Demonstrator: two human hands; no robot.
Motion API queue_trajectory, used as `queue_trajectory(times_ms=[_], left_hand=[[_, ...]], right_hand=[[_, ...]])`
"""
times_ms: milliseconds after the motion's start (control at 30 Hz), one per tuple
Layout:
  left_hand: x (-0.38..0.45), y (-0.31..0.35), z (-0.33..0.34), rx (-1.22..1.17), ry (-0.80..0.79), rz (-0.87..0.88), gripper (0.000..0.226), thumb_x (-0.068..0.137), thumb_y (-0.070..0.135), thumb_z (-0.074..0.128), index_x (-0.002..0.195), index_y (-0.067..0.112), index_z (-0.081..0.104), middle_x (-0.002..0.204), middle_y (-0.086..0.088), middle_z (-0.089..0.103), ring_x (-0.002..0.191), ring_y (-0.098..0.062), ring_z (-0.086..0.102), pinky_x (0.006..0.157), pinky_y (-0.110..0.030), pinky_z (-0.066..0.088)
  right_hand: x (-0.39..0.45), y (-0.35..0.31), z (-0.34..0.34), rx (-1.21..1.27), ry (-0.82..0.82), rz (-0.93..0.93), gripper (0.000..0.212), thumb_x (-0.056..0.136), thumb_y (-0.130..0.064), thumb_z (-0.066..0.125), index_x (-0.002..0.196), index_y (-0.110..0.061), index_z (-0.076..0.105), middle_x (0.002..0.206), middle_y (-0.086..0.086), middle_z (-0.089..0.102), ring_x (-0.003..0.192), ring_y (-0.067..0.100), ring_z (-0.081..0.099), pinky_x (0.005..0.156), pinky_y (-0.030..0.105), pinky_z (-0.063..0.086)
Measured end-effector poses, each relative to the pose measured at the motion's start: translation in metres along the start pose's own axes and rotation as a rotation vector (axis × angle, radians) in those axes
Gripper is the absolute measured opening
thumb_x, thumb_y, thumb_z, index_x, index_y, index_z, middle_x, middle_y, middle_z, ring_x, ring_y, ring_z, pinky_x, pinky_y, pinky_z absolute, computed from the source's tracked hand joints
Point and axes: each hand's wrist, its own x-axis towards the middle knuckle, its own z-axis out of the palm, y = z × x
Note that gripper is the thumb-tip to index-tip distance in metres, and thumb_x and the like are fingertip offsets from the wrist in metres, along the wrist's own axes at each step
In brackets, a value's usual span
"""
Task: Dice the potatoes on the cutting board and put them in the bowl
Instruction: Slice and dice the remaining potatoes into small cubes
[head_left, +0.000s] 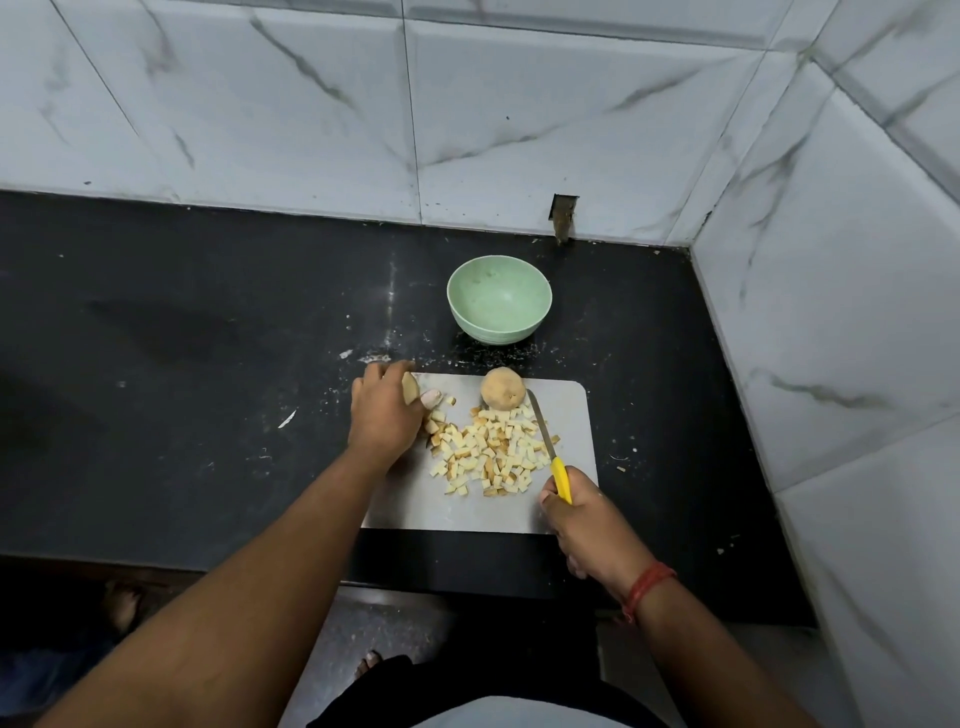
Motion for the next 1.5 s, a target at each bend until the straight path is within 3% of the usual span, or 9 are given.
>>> queue_trajectory(times_ms=[533,700,867,1033,1233,1400,1500], left_hand=[[0.001,0.004,-0.004,-0.091,0.117,0.052,0.053,0.095,0.002,0.060,0.145,0.018,0.055,0.142,-0.006,0.043,0.131,-0.027,0.033,0.111,-0.037,0.036],[-0.020,0.029,0.003,-0.080,0.168,0.327,0.052,0.096,0.019,0.071,0.145,0.019,0.054,0.144,-0.005,0.043,0.134,-0.023,0.034,0.109,-0.033,0.037],[-0.057,0.064,0.039,-0.059,-0.023,0.645,0.052,0.097,0.032,0.064,0.145,0.014,0.053,0.143,-0.009,0.046,0.131,-0.025,0.038,0.110,-0.039,0.038],[-0.089,0.090,0.082,-0.061,-0.149,0.728,0.056,0.095,0.031,0.072,0.143,0.010,0.054,0.138,-0.012,0.052,0.125,-0.029,0.047,0.102,-0.044,0.047],[-0.104,0.106,0.106,0.174,-0.231,0.830,0.051,0.082,0.008,0.076,0.131,0.006,0.061,0.136,-0.020,0.055,0.121,-0.037,0.051,0.091,-0.045,0.052],[-0.097,0.091,0.115,0.450,-0.186,0.889,0.044,0.078,0.023,0.085,0.115,0.011,0.065,0.118,-0.013,0.062,0.103,-0.031,0.060,0.073,-0.038,0.058],[-0.090,0.087,0.117,0.502,-0.104,0.900,0.041,0.074,0.027,0.086,0.109,0.012,0.069,0.111,-0.012,0.066,0.101,-0.030,0.063,0.077,-0.036,0.058]], right_hand=[[-0.004,0.003,-0.004,-0.003,0.010,0.012,0.011,0.100,-0.030,0.044,0.093,-0.022,0.048,0.058,0.000,0.044,0.042,0.013,0.039,0.041,0.027,0.036],[-0.004,0.005,-0.005,0.058,0.059,0.044,0.011,0.100,-0.027,0.043,0.096,-0.018,0.048,0.060,0.002,0.044,0.041,0.013,0.038,0.040,0.026,0.033],[-0.001,0.006,-0.014,0.299,0.332,0.067,0.012,0.101,-0.023,0.042,0.098,-0.014,0.049,0.064,0.006,0.044,0.041,0.012,0.038,0.038,0.024,0.031],[-0.001,0.008,-0.031,0.468,0.517,0.025,0.012,0.101,-0.023,0.043,0.092,-0.016,0.047,0.058,0.003,0.039,0.039,0.011,0.034,0.037,0.023,0.029],[-0.006,0.011,-0.037,0.524,0.559,-0.008,0.013,0.101,-0.018,0.043,0.088,-0.017,0.047,0.059,0.002,0.039,0.039,0.011,0.033,0.038,0.022,0.028],[-0.009,0.014,-0.037,0.559,0.521,0.001,0.013,0.101,-0.020,0.044,0.088,-0.017,0.047,0.057,0.001,0.037,0.039,0.012,0.030,0.039,0.023,0.028],[-0.012,0.014,-0.037,0.555,0.517,0.004,0.013,0.101,-0.019,0.045,0.089,-0.016,0.047,0.056,0.002,0.038,0.039,0.012,0.031,0.039,0.023,0.028]])
